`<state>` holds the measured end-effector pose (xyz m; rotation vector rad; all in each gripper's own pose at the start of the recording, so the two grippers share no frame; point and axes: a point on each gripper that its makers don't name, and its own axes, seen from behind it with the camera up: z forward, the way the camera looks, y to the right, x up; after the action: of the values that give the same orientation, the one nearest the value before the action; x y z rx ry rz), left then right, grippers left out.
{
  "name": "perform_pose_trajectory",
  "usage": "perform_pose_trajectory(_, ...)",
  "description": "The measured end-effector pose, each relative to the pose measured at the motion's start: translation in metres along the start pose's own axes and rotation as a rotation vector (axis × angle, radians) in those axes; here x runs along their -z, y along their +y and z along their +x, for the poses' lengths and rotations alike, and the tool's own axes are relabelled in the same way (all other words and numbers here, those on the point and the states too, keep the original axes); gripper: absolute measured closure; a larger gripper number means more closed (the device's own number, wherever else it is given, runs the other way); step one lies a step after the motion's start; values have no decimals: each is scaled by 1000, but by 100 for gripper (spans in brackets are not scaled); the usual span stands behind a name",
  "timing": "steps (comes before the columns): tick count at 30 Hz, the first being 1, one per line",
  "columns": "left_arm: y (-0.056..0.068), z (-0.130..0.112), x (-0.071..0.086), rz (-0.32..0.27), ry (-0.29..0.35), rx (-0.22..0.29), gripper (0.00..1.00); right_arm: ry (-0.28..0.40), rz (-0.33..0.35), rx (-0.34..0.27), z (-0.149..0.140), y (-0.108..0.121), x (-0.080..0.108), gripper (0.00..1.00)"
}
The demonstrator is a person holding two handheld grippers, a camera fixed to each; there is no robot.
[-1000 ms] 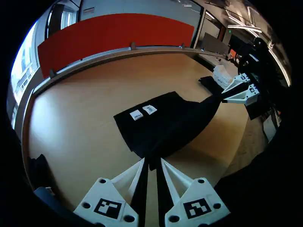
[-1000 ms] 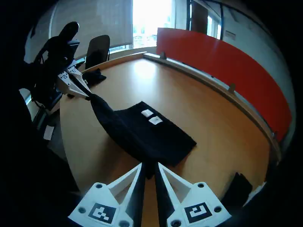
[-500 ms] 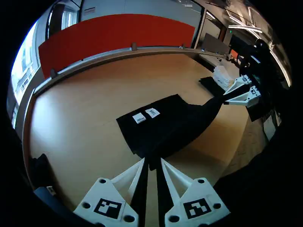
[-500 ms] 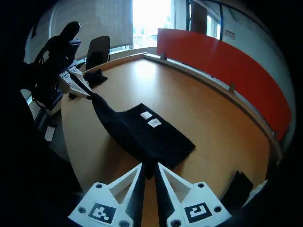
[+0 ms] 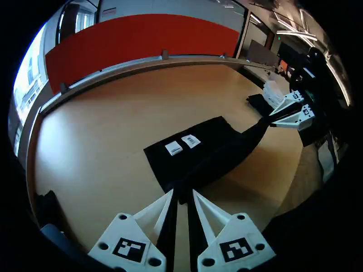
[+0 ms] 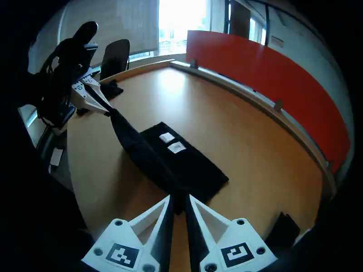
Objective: Fold towel
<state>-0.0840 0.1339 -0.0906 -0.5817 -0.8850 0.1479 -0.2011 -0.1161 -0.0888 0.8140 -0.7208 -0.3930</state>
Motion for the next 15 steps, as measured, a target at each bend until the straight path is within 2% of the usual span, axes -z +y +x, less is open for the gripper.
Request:
perform_pose_trajectory(8,-12,4,-27,4,-19,29,86,-19,-11,-5,2,24,-17,84)
perform_pose_trajectory(15,-21,7,-46,7,-39,12,86,-51,-7,-19,-6,36,-31,84)
